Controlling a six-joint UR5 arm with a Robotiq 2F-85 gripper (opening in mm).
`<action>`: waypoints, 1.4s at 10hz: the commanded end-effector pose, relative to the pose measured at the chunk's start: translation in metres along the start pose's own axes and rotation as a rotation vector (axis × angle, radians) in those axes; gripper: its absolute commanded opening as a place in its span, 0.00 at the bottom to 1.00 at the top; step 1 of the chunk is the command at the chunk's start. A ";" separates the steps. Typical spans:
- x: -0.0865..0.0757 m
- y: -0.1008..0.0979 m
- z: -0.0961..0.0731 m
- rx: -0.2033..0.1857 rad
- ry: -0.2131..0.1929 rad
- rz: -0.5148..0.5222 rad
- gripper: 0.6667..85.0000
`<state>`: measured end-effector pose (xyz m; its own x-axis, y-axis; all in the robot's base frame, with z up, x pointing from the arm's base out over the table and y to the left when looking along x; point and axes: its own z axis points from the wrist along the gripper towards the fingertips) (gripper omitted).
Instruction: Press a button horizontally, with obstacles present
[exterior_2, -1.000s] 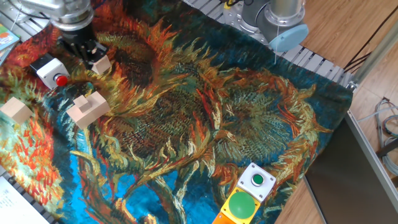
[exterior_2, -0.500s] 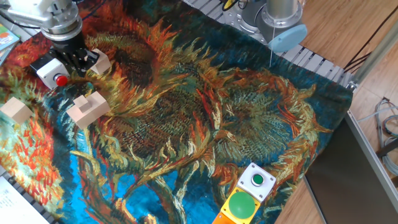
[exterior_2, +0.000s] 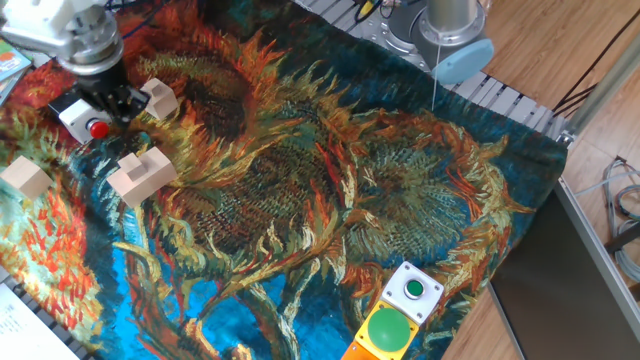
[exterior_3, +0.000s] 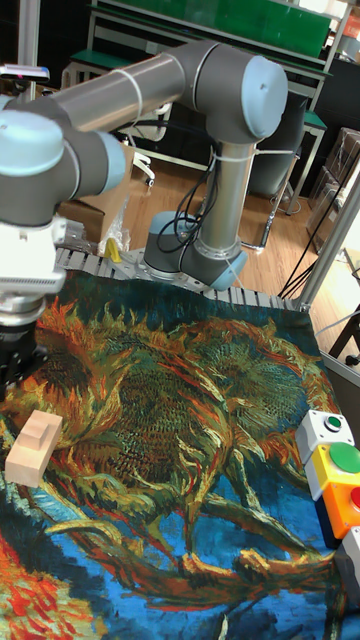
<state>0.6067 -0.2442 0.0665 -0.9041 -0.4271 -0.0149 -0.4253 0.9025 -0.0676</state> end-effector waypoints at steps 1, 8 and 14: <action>-0.013 -0.006 0.013 -0.024 -0.020 0.004 0.01; -0.004 -0.009 0.013 -0.024 0.003 0.146 0.01; -0.009 -0.006 0.009 -0.016 -0.010 0.097 0.01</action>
<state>0.6155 -0.2486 0.0549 -0.9450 -0.3267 -0.0188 -0.3254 0.9443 -0.0494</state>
